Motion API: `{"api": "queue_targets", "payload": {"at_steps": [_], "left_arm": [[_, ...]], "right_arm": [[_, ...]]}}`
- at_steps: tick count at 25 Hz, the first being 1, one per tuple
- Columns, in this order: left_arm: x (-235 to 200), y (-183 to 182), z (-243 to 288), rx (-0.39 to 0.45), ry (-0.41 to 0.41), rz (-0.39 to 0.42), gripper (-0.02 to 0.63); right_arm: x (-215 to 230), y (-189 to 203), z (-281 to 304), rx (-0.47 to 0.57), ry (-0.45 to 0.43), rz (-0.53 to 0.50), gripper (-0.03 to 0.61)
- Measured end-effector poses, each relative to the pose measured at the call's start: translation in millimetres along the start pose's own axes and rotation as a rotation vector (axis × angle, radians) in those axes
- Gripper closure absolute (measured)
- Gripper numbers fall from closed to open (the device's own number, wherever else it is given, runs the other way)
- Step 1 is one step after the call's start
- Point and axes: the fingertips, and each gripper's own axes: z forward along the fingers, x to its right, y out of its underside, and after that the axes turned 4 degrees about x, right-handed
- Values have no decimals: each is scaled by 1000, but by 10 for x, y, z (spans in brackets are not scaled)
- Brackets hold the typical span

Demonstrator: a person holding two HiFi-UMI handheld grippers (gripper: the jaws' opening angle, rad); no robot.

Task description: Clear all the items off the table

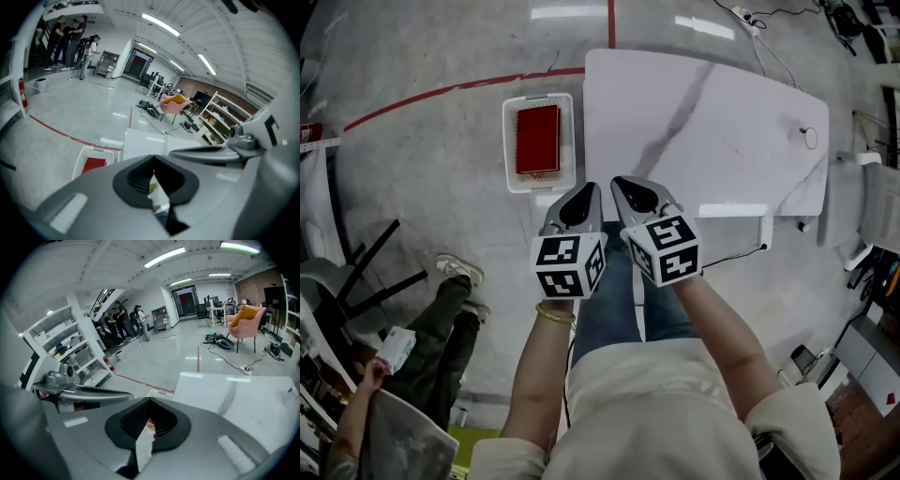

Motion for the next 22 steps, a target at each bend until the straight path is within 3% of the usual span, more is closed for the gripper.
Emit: {"api": "queue_targets", "payload": {"at_steps": [10, 22], "left_arm": [[776, -153, 100, -12, 58, 91, 604], [1883, 28, 330, -4, 79, 105, 605]], "right_arm": [[475, -168, -642, 57, 34, 21, 580], [1375, 77, -1596, 100, 87, 41, 580]]}}
